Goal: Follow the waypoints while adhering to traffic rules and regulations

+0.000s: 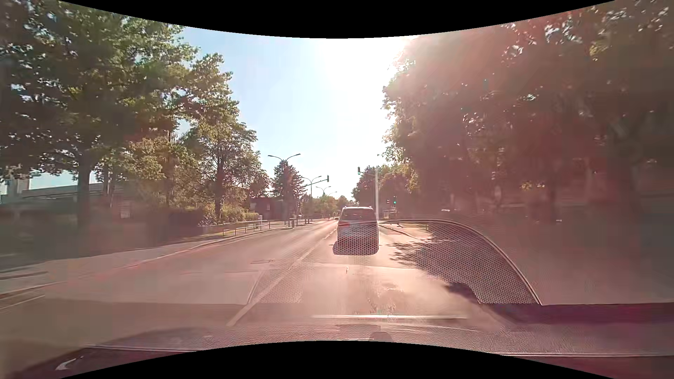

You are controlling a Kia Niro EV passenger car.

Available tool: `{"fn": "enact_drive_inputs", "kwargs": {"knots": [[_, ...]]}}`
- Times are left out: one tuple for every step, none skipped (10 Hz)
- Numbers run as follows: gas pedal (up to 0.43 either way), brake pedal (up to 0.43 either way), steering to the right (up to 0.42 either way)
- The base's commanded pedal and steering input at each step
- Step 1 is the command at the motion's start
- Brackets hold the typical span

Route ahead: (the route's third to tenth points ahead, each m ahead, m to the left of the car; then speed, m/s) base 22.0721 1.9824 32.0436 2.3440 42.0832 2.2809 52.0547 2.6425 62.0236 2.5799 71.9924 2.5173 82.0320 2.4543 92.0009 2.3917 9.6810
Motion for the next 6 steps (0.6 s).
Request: {"fn": "enact_drive_inputs", "kwargs": {"knots": [[0.110, 0.006, -0.001], [0.098, 0.006, -0.001], [0.087, 0.006, -0.001], [0.079, 0.006, -0.001], [0.079, 0.006, -0.001], [0.079, 0.006, -0.001]]}}
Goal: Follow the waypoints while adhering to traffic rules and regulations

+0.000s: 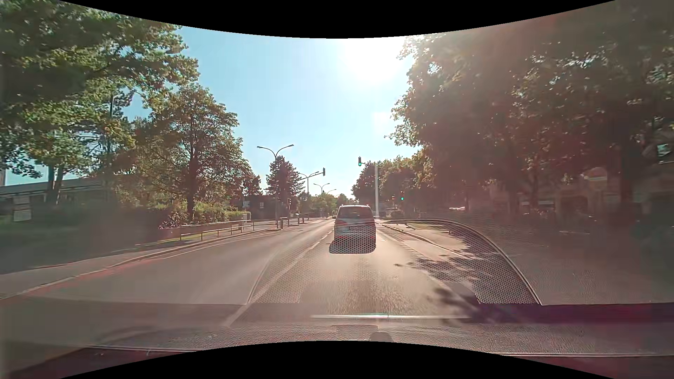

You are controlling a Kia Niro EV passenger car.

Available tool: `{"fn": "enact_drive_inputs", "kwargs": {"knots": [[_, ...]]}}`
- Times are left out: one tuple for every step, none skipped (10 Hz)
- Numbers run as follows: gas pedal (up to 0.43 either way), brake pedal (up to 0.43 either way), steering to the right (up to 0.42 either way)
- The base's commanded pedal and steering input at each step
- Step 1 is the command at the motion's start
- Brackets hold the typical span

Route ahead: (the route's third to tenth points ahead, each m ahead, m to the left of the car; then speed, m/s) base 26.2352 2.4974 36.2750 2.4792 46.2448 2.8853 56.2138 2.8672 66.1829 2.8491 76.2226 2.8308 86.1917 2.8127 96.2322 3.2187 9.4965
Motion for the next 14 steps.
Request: {"fn": "enact_drive_inputs", "kwargs": {"knots": [[0.079, 0.006, -0.001], [0.079, 0.006, -0.001], [0.087, 0.000, -0.001], [0.087, 0.006, -0.001], [0.087, 0.006, -0.001], [0.087, 0.006, -0.002], [0.087, 0.006, -0.004], [0.087, 0.000, -0.003], [0.087, 0.000, -0.003], [0.087, 0.006, -0.003], [0.087, 0.006, -0.004], [0.087, 0.000, -0.004], [0.087, 0.006, -0.004], [0.087, 0.006, -0.004]]}}
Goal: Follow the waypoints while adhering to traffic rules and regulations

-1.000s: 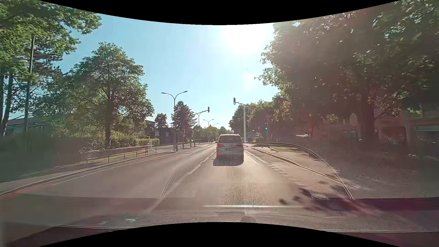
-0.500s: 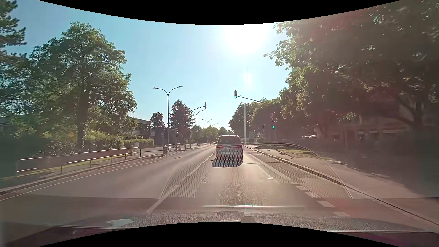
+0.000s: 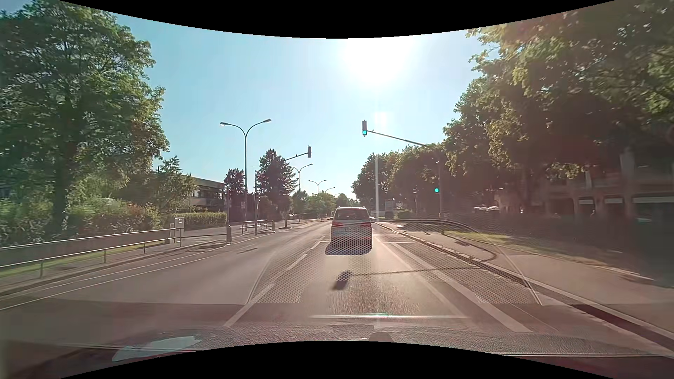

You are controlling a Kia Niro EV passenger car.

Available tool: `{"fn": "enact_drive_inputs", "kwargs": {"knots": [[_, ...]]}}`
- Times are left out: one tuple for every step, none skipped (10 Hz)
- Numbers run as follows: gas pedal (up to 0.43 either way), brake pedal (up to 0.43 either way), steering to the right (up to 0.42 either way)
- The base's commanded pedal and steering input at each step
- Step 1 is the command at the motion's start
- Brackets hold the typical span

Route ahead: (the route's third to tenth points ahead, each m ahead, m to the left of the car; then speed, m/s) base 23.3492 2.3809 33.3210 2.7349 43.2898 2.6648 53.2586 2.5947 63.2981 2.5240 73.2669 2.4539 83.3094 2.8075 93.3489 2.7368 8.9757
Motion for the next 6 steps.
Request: {"fn": "enact_drive_inputs", "kwargs": {"knots": [[0.098, 0.000, -0.004], [0.098, 0.000, -0.004], [0.098, 0.006, -0.004], [0.110, 0.000, -0.004], [0.110, 0.006, -0.004], [0.110, 0.006, -0.004]]}}
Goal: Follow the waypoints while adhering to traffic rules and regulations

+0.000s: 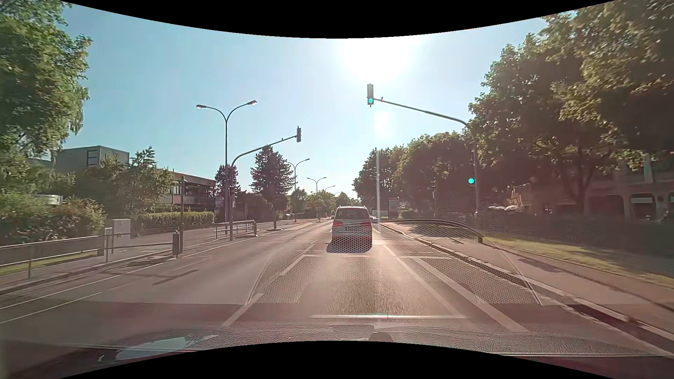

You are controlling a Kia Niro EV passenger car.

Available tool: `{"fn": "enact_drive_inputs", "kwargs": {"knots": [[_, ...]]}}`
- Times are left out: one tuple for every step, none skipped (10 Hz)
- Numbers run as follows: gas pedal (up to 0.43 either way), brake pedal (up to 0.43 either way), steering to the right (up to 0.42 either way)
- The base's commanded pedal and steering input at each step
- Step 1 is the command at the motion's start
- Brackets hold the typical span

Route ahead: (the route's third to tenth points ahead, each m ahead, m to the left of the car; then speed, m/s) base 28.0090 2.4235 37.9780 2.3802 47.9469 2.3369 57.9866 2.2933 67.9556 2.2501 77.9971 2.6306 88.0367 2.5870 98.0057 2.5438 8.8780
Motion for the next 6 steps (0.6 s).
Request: {"fn": "enact_drive_inputs", "kwargs": {"knots": [[0.110, 0.006, -0.004], [0.110, 0.006, -0.004], [0.110, 0.006, -0.004], [0.118, 0.006, -0.004], [0.118, 0.006, -0.004], [0.118, 0.006, -0.004]]}}
